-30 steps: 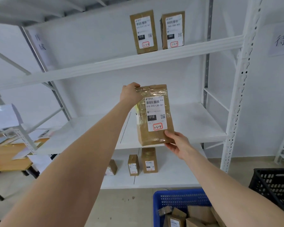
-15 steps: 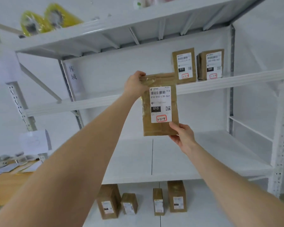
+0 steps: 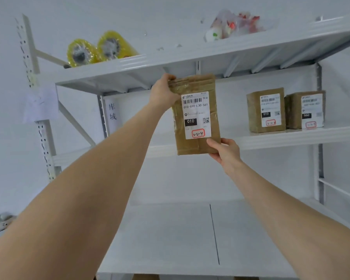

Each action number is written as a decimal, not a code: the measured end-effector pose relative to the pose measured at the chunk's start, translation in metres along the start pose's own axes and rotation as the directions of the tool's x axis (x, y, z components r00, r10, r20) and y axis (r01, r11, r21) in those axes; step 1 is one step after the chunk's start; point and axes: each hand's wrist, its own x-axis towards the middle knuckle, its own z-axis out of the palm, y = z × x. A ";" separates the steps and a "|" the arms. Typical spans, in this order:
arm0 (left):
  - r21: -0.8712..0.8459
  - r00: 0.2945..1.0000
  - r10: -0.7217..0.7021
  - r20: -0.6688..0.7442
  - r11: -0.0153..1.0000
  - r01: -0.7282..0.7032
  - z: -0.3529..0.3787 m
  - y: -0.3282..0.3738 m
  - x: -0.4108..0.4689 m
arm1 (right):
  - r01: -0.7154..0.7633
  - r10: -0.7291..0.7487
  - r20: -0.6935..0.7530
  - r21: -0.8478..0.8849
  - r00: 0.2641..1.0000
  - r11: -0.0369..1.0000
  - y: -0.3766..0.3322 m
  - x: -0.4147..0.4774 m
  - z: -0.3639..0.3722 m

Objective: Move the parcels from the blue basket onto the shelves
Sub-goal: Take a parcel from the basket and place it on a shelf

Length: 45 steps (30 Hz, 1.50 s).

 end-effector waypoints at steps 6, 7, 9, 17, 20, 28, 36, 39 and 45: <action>0.036 0.998 0.035 -0.050 0.999 -0.033 -0.005 -0.044 0.045 | 0.076 -0.075 0.021 -0.104 0.997 0.992 0.016 0.056 0.045; 0.039 0.998 0.034 -0.055 0.999 -0.031 -0.006 -0.051 0.052 | 0.092 -0.090 0.022 -0.135 0.996 0.987 0.019 0.063 0.051; 0.028 0.998 0.022 -0.063 0.999 -0.020 -0.009 -0.063 0.065 | 0.130 -0.128 0.023 -0.231 0.991 0.964 0.024 0.076 0.062; -0.011 0.998 0.050 -0.036 0.999 -0.051 -0.018 -0.104 0.099 | 0.223 -0.259 0.007 -0.536 0.966 0.815 0.030 0.106 0.093; -0.025 0.999 0.050 -0.009 0.998 -0.050 -0.018 -0.116 0.111 | 0.237 -0.295 0.028 -0.669 0.955 0.705 0.031 0.108 0.099; -0.041 0.993 0.092 0.076 0.995 -0.089 0.002 -0.133 0.130 | 0.195 -0.291 0.051 -0.848 0.955 0.493 0.032 0.108 0.095; -0.053 0.989 0.099 0.108 0.994 -0.093 0.017 -0.134 0.130 | 0.116 -0.286 0.035 -0.955 0.958 0.272 0.029 0.107 0.083; 0.002 0.987 0.118 0.104 0.993 -0.119 0.025 -0.131 0.127 | 0.083 -0.269 0.033 -0.981 0.962 0.175 0.028 0.104 0.077; 0.261 0.970 0.190 0.148 0.939 -0.224 0.036 -0.121 0.125 | 0.058 -0.298 0.049 -0.998 0.953 0.022 0.032 0.101 0.075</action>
